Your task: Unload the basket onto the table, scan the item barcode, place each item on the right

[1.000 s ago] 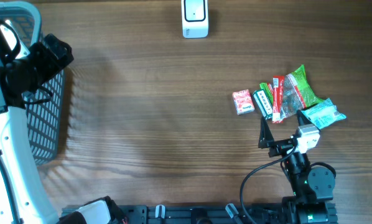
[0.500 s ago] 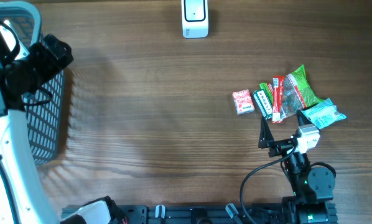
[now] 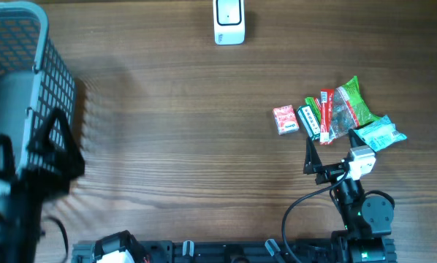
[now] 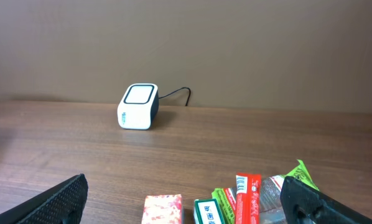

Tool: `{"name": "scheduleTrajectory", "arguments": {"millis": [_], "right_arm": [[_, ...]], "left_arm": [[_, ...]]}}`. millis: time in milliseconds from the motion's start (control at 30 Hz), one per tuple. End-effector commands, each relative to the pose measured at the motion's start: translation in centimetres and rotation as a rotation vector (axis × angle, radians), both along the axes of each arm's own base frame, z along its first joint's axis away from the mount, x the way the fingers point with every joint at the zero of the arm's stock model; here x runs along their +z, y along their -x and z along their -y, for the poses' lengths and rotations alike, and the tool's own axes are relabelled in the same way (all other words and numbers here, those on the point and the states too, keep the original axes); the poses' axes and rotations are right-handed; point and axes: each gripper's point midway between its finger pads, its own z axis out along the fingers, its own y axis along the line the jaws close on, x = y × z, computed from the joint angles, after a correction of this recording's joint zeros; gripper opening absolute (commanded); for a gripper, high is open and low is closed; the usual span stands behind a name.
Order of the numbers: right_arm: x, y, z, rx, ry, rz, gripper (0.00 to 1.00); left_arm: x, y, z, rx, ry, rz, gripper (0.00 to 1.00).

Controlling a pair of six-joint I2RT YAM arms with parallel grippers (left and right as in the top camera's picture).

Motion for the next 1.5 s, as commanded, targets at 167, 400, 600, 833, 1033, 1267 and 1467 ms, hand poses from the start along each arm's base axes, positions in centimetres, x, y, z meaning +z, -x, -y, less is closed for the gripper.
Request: {"name": "scheduleTrajectory", "arguments": {"millis": [167,400,600,833,1033,1267,1467], "right_arm": [[0.3,0.1,-0.2,0.013,0.011,0.017,1.0],[0.3,0.1,-0.2,0.013,0.011,0.017,1.0],[0.3,0.1,-0.2,0.013,0.011,0.016,1.0],[0.3,0.1,-0.2,0.013,0.011,0.016,1.0],[0.3,0.1,-0.2,0.013,0.01,0.016,1.0],[0.3,0.1,-0.2,0.013,0.011,0.016,1.0],[0.3,0.1,-0.2,0.013,0.011,0.016,1.0]], "left_arm": [[-0.4,2.2,1.9,-0.077,-0.017,0.012,1.0],[-3.8,3.6,3.4,-0.164,0.019,-0.124,1.0],[-5.2,4.2,3.4,-0.161,0.029,-0.173,1.0],[-7.6,3.8,3.4,-0.162,0.02,-0.139,1.0],[-7.8,2.2,3.4,-0.175,-0.029,0.084,1.0],[-6.2,1.9,4.1,-0.217,-0.123,0.461,1.0],[-6.5,2.2,4.9,-0.267,-0.166,0.667,1.0]]}}
